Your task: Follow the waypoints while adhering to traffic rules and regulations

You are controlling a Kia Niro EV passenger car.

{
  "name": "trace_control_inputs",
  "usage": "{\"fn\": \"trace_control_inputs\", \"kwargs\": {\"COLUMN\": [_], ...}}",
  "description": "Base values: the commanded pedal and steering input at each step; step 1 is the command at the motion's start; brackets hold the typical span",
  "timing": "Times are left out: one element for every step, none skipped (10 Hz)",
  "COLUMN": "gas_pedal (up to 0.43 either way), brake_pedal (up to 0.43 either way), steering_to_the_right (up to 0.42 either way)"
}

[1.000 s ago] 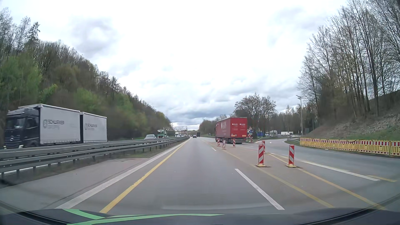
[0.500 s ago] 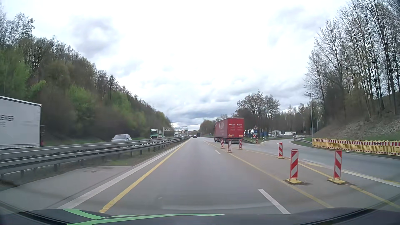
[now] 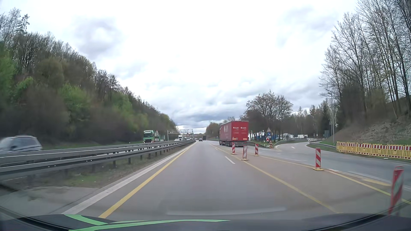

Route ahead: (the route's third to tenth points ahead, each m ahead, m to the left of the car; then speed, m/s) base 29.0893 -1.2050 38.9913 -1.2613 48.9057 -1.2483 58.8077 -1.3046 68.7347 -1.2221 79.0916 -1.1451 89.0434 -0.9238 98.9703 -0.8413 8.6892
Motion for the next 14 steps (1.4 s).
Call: {"fn": "trace_control_inputs", "kwargs": {"gas_pedal": [0.197,0.197,0.197,0.197,0.197,0.197,0.197,0.197,0.197,0.197,0.197,0.197,0.197,0.197], "brake_pedal": [0.000,0.000,0.000,0.000,0.000,0.000,0.000,0.000,0.000,0.000,0.000,0.000,0.000,0.000], "steering_to_the_right": [-0.005,-0.005,-0.005,-0.005,-0.004,-0.003,-0.003,-0.002,-0.002,-0.002,-0.001,-0.001,-0.002,-0.001]}}
